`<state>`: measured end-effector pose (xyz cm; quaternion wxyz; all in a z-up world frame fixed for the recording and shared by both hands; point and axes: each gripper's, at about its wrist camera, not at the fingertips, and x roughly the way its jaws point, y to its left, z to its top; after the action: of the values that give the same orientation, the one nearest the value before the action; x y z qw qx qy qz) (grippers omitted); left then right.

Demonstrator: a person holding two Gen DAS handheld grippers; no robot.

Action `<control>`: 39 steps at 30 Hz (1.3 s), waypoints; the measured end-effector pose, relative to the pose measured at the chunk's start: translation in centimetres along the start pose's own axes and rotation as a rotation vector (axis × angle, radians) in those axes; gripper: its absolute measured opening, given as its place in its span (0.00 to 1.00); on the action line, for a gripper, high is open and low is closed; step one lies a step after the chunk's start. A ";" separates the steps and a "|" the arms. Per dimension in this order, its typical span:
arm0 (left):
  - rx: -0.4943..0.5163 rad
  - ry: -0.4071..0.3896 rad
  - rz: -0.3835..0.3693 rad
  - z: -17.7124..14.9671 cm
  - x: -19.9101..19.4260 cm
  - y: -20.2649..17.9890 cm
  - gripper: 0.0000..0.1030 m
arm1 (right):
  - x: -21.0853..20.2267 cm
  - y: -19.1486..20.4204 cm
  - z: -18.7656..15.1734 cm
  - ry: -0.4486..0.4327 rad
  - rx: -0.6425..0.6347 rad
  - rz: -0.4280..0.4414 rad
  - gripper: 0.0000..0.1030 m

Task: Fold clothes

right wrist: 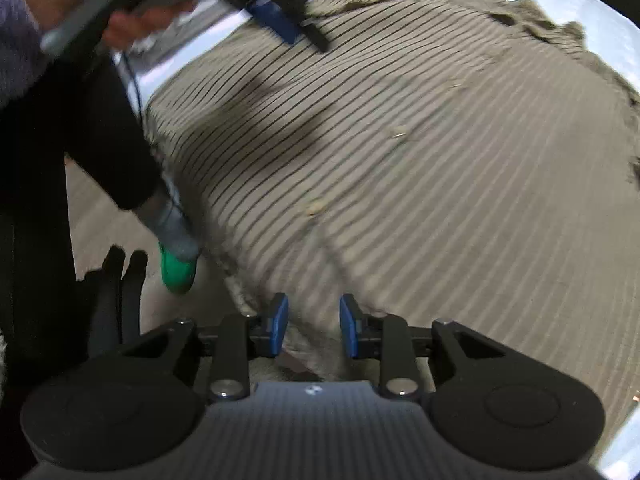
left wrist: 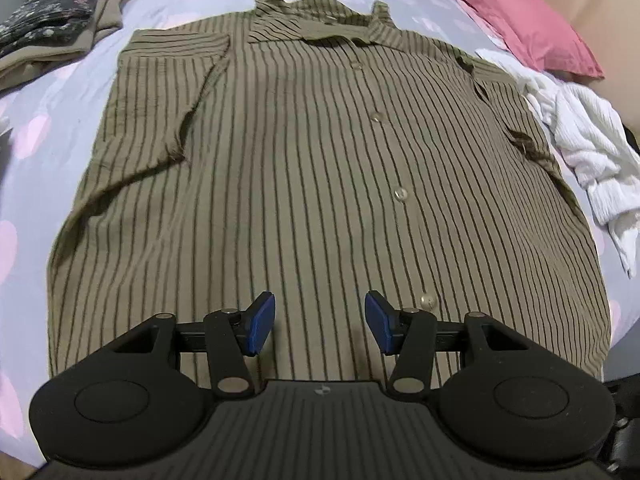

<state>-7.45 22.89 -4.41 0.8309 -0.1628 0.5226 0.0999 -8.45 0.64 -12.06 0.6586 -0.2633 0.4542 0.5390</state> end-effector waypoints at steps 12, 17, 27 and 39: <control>0.000 0.004 -0.004 -0.9 0.3 0.5 0.46 | 5.0 6.6 -0.7 0.034 -0.405 -0.243 0.17; -0.028 -0.003 -0.017 -0.7 0.0 1.0 0.46 | 3.5 6.8 -0.3 0.023 -0.368 -0.122 0.01; 0.010 0.014 -0.036 0.0 0.1 -0.3 0.46 | -1.6 2.8 0.6 0.055 -0.271 -0.122 0.29; 0.133 -0.020 -0.173 6.5 -1.8 -9.5 0.46 | -10.9 -14.6 -2.0 0.233 0.260 -0.325 0.36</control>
<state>0.38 16.50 1.35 0.8505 -0.1507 0.5039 -0.0054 4.68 -10.27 -5.43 0.7084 -0.3062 0.5443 0.3289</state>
